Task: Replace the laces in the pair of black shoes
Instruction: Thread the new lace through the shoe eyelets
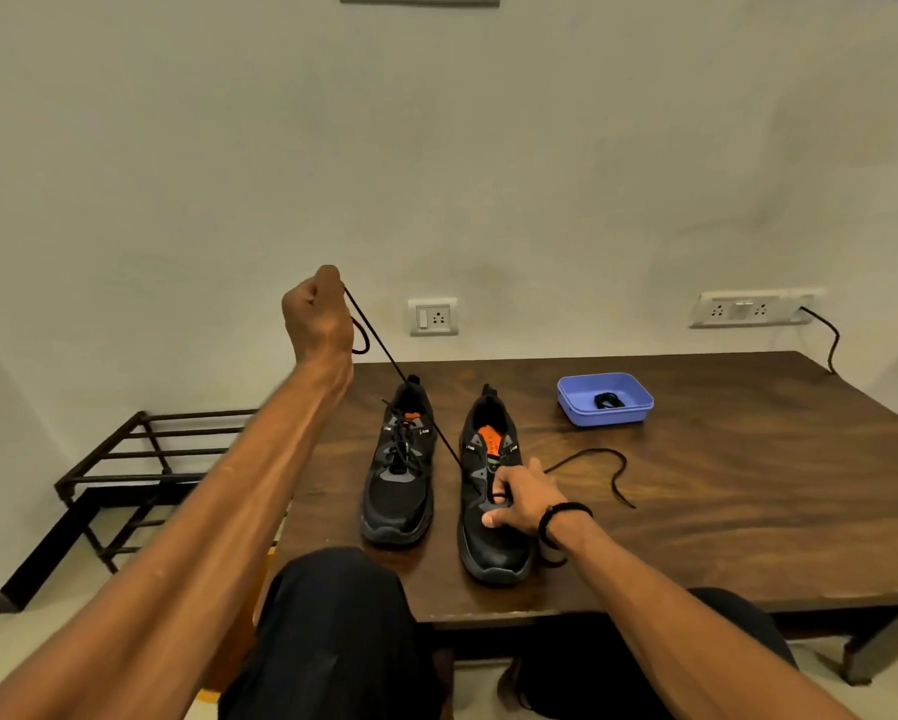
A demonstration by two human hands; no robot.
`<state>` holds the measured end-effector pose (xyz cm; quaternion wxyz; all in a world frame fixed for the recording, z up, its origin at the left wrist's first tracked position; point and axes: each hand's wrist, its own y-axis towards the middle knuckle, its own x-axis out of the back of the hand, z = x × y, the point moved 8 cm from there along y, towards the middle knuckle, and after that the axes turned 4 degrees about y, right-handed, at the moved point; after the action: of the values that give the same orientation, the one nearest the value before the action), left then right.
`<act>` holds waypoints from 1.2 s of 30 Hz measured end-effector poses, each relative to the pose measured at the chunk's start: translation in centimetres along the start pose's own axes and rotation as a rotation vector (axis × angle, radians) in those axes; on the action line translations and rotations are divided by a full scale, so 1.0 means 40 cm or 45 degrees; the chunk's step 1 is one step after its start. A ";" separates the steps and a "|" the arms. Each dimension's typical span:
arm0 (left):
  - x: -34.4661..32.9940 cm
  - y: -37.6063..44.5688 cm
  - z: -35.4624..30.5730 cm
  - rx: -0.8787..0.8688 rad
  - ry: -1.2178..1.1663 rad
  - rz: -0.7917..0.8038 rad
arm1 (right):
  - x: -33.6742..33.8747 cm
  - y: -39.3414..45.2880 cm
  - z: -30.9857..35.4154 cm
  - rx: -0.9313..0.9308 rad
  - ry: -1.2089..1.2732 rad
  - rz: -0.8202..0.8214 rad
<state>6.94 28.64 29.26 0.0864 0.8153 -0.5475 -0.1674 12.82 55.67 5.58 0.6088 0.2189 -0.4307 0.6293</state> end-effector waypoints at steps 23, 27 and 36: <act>-0.181 0.083 -0.327 -0.394 1.113 0.423 | 0.590 -0.156 0.391 0.190 1.678 0.291; -0.215 0.088 -0.359 0.017 0.607 0.467 | 0.722 -0.248 0.500 0.501 1.801 0.141; -0.309 0.080 -0.536 -0.233 0.155 0.688 | 0.836 -0.306 0.604 0.649 0.791 -0.742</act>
<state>7.80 37.90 52.43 0.2336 0.6372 -0.7214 -0.1378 13.06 54.07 48.59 0.7861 0.2741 0.0177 0.5537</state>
